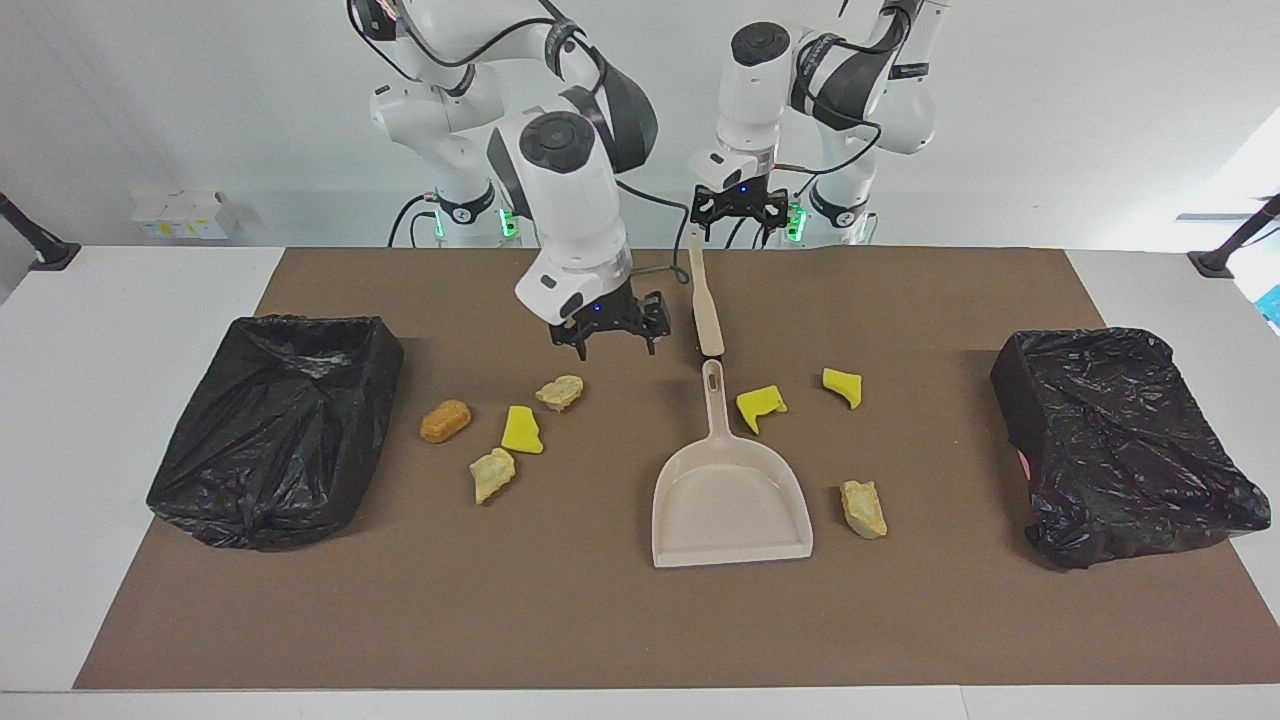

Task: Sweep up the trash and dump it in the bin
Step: 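Reach the left gripper to the brush while the right gripper reaches the dustpan, then lift the brush with the left gripper while the right gripper lifts the dustpan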

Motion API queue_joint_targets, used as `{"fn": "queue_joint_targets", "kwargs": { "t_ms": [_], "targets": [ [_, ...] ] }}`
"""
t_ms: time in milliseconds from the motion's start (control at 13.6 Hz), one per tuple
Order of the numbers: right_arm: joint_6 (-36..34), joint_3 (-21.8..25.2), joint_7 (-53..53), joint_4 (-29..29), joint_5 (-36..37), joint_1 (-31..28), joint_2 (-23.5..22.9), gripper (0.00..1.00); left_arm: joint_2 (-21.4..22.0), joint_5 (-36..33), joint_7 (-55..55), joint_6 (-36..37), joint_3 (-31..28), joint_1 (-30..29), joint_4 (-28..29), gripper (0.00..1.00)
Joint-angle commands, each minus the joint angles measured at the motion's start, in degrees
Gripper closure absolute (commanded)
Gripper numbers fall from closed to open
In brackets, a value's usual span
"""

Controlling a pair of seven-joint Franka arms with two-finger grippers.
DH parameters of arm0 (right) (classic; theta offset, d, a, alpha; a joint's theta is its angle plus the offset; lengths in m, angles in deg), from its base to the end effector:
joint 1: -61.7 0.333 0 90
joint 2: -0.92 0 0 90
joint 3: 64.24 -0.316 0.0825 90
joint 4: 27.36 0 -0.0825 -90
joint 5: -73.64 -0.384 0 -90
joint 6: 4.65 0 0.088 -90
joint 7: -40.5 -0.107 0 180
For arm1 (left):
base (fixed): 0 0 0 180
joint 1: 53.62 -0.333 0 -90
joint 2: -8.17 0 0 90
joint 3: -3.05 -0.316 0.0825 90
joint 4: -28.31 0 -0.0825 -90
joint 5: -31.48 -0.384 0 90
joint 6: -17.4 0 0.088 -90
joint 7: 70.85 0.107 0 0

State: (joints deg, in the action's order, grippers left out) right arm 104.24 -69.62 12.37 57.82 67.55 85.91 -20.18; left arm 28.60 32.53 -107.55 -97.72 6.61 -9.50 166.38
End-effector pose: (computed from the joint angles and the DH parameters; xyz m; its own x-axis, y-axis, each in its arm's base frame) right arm 0.5876 0.3325 0.4684 0.9996 -0.0119 -0.0250 -0.0153 -0.9900 -0.1402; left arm 0.2874 -0.3182 0.4418 0.9836 -0.1776 -0.0324 -0.1786 -0.9834 -0.0310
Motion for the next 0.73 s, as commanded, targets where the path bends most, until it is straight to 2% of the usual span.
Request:
{"fn": "queue_joint_targets", "kwargs": {
  "t_ms": [0, 293, 586, 660],
  "targets": [
    [1.9, 0.0, -2.9, -5.1, -0.1, 2.5, -6.1, 0.00, 0.9, 0.4, -2.6, -4.9, -0.9, 3.4, 5.3, 0.00],
    [5.0, 0.4, -7.0, -8.4, 4.5, 7.6, -12.9, 0.00, -2.5, 1.1, -4.6, -9.4, -0.9, 5.2, 6.8, 0.00],
    [5.0, 0.0, -8.5, -8.5, 8.5, 10.6, -14.7, 0.00, -8.5, 1.5, -6.8, -15.1, -0.9, 6.9, 6.8, 0.00],
    [5.6, 0.0, -8.8, -8.5, 9.3, 11.1, -15.4, 0.00, -8.5, 1.5, -6.9, -14.9, -0.9, 6.9, 6.8, 0.00]
  ]
}}
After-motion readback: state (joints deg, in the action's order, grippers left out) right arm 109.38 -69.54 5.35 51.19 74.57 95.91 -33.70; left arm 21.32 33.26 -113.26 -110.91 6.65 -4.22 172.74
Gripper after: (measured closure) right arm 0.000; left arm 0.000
